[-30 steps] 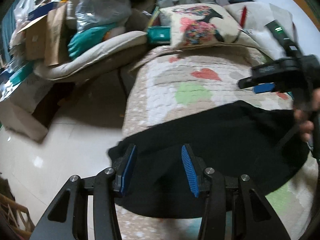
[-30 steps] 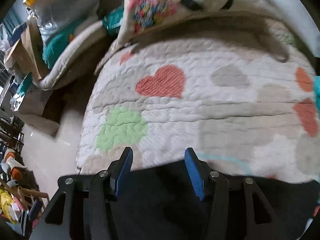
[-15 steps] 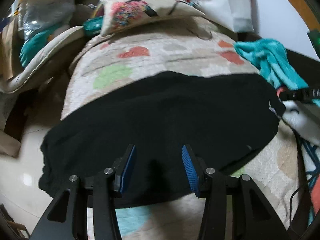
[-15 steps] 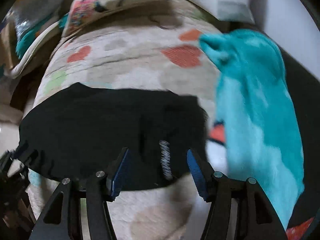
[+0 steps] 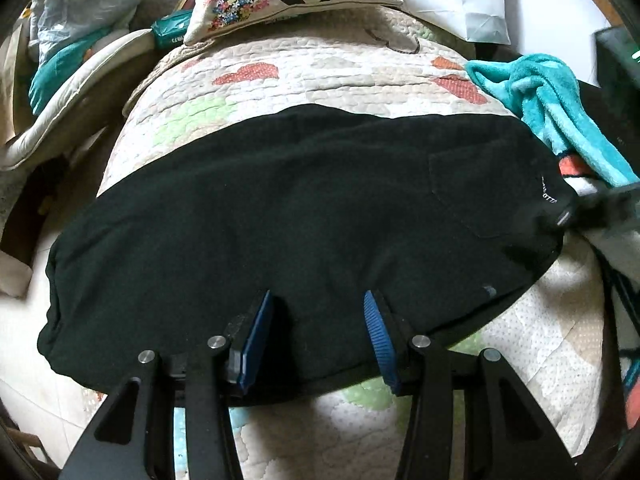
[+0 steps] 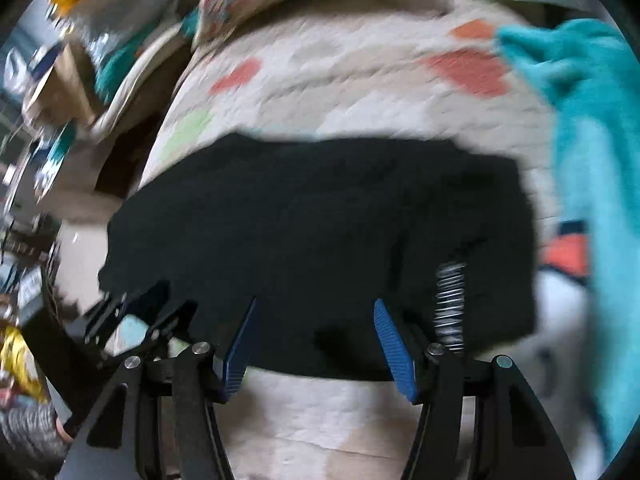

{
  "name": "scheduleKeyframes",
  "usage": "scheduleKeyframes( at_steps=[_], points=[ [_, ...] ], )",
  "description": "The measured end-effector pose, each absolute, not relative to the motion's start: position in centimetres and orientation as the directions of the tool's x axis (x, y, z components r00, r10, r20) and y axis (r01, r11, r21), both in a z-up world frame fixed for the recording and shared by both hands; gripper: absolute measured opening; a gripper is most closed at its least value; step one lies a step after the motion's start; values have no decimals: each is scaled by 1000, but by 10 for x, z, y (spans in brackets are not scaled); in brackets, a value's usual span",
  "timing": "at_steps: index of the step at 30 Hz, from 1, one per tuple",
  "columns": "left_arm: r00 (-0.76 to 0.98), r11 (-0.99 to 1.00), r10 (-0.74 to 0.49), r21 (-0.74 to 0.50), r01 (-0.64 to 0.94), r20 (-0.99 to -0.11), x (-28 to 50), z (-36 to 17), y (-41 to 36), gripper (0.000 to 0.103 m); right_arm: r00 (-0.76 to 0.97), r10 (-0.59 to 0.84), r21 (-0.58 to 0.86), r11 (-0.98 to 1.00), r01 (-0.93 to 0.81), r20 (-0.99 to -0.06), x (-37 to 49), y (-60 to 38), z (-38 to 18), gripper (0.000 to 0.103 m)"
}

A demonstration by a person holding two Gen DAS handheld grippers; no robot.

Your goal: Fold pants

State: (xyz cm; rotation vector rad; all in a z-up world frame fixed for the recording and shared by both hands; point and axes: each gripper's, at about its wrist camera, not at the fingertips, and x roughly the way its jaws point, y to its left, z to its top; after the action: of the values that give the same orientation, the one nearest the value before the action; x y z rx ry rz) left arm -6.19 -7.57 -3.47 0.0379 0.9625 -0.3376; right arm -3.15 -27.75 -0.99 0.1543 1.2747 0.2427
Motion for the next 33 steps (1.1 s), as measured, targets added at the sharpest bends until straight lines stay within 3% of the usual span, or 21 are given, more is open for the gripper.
scheduleKeyframes(
  at_steps=[4, 8, 11, 17, 33],
  points=[
    [534, 941, -274, -108, 320, -800, -65, -34, -73, 48, 203, 198, 196, 980, -26, -959, -21, -283, -34, 59],
    [536, 935, -286, -109, 337, -794, -67, -33, -72, 48, 248, -40, -23, 997, 72, -968, -23, -307, -28, 56],
    [526, 931, -308, -139, 336, -793, -66, -30, -70, 48, 261, 13, 57, 985, 162, -965, -25, -327, -22, 48],
    [529, 919, -346, -166, 357, -775, -72, -20, -73, 48, 347, 8, 45, 994, 99, -938, -36, -309, -8, 55],
    [387, 850, -462, -274, 450, -798, -102, -20, -95, 48, 378, -75, -14, 987, 162, -923, -33, -320, 2, 55]
  ],
)
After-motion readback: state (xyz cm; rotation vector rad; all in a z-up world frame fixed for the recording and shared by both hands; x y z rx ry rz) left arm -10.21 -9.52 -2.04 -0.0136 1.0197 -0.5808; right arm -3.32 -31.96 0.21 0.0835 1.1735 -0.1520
